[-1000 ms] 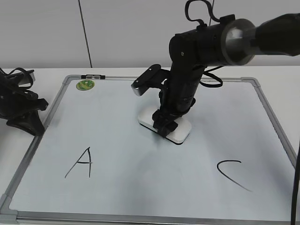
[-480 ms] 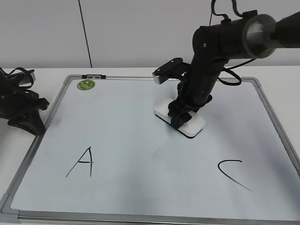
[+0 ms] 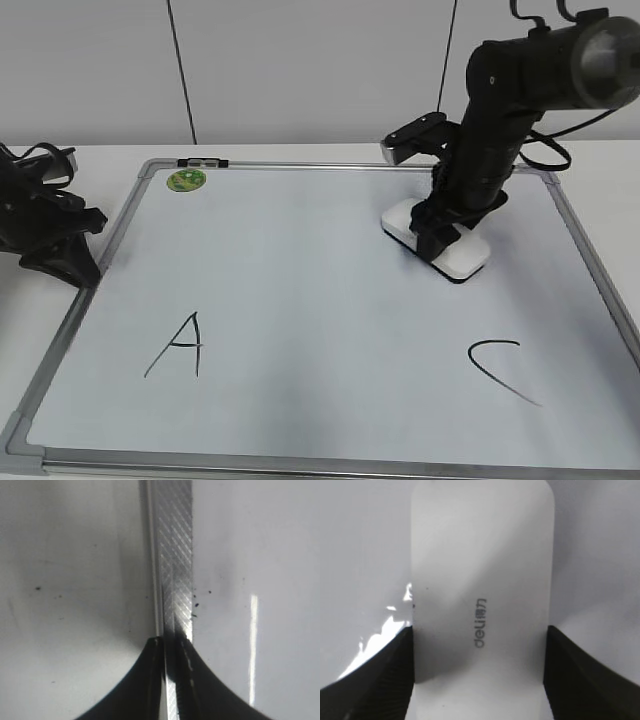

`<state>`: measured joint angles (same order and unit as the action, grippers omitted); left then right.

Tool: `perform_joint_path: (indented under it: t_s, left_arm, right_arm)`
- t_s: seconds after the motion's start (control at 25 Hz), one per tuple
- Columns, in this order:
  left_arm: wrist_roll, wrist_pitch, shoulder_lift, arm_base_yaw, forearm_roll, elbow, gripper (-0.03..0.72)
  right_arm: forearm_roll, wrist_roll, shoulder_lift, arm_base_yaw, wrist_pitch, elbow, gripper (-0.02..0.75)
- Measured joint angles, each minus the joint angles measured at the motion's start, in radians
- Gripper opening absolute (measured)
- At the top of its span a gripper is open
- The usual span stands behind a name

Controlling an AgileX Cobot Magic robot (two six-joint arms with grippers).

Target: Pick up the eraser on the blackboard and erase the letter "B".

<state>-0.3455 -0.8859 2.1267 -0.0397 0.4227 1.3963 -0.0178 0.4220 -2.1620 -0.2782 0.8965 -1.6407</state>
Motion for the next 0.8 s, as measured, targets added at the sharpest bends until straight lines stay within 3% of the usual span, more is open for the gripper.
perform_joint_path:
  t_s: [0.28,0.56,0.8]
  left_arm:
    - [0.0,0.0,0.0,0.0,0.0,0.0,0.035]
    - [0.002,0.0,0.001,0.0,0.0,0.0,0.035]
    - [0.023,0.002,0.001,0.0,0.0,0.0,0.035]
  right_arm:
    - [0.075,-0.05,0.155,0.032,0.063,0.011,0.524]
    - [0.095,-0.253,0.183,0.145,0.16,0.031,0.524]
    - [0.101,-0.342,0.183,0.207,0.139,0.13,0.524]
